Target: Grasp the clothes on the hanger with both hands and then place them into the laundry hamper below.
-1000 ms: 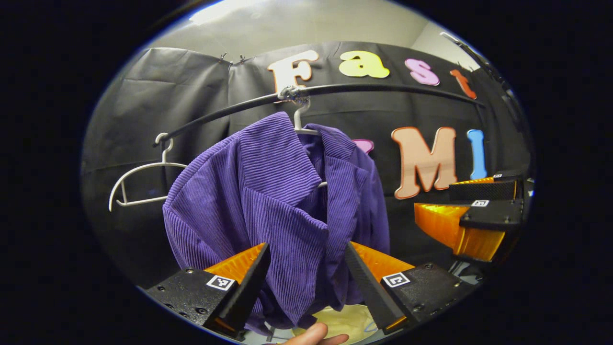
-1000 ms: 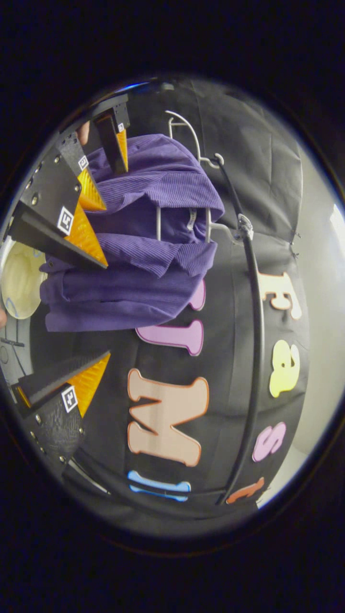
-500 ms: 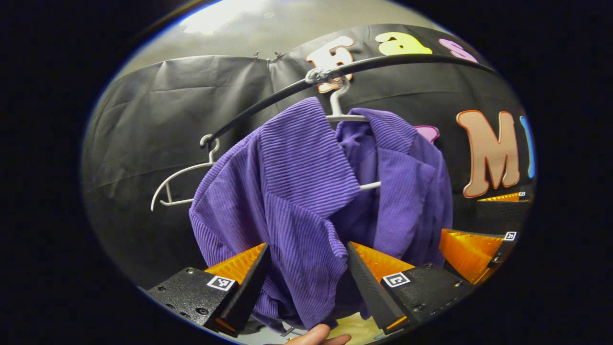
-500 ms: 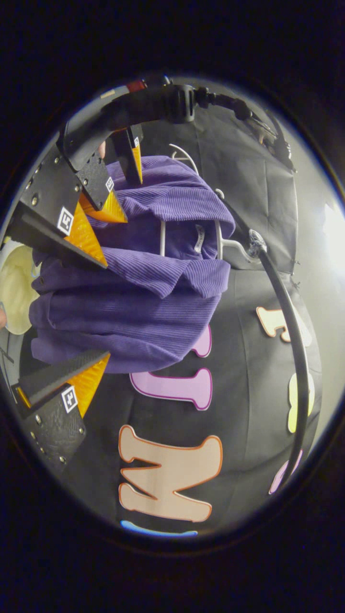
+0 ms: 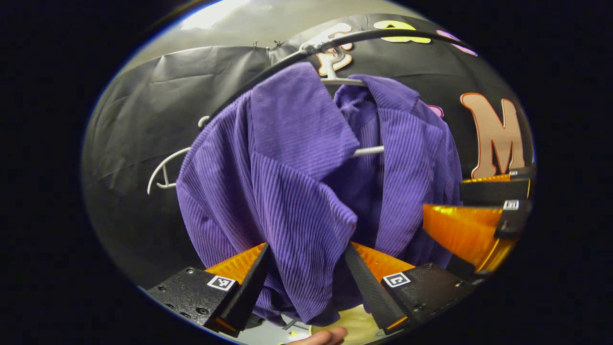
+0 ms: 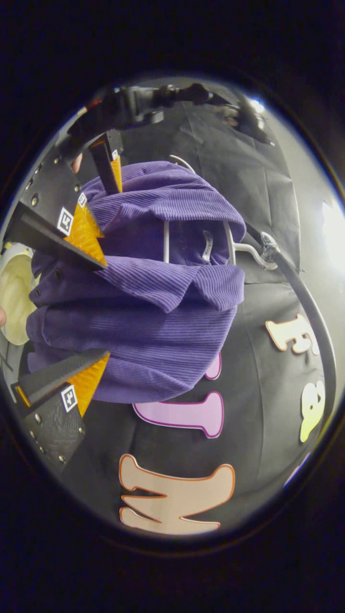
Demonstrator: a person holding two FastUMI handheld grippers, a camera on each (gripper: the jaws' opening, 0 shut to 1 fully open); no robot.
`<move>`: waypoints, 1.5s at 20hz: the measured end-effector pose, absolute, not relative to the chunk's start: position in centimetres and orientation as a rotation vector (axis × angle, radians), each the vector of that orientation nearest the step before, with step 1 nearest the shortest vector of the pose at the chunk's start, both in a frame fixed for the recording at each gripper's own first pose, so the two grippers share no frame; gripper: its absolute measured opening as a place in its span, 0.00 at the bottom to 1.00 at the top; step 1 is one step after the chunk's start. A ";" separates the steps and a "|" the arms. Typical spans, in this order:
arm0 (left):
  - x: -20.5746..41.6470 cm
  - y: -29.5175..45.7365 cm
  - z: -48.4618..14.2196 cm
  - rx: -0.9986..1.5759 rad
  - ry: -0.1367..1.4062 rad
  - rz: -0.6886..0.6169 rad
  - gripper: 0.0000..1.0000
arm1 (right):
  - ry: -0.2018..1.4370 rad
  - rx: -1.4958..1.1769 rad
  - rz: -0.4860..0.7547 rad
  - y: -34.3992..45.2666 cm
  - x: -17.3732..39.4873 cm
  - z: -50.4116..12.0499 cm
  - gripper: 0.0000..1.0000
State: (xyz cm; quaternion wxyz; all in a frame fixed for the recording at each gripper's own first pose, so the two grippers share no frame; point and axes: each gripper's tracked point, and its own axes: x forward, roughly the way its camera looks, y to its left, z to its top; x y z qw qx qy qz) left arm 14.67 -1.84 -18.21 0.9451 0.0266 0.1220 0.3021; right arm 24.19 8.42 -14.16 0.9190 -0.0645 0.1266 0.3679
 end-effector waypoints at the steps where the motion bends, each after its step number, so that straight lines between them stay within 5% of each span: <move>1: 14.4 -1.3 -18.1 0.047 0.243 0.625 0.92 | 0.257 -0.138 0.763 9.0 24.2 -14.2 0.97; 6: 15.5 -0.9 -16.6 -0.010 0.189 0.562 0.79 | 0.277 -0.103 0.760 11.9 24.8 -14.8 0.97; 11: 14.9 -0.2 -14.6 0.105 0.157 0.519 0.30 | 0.258 -0.092 0.701 13.3 26.0 -14.7 0.92; 14: 15.0 -0.7 -15.0 0.111 0.223 0.415 0.05 | 0.213 -0.072 0.623 12.9 27.1 -13.8 0.50; 17: 13.9 -2.6 -13.4 0.054 0.190 0.293 0.05 | 0.246 -0.027 0.630 12.6 25.7 -13.4 0.08; 25: 9.6 -3.5 -8.4 -0.046 0.113 0.206 0.00 | 0.117 -0.144 0.736 11.9 21.5 -10.6 0.08; 26: 8.7 -3.2 -7.6 -0.041 0.104 0.206 0.00 | 0.127 -0.161 0.733 11.9 21.4 -10.8 0.13; 30: 6.7 -1.7 -4.6 -0.050 0.085 0.207 0.00 | 0.227 -0.087 0.769 13.5 21.8 -12.1 0.05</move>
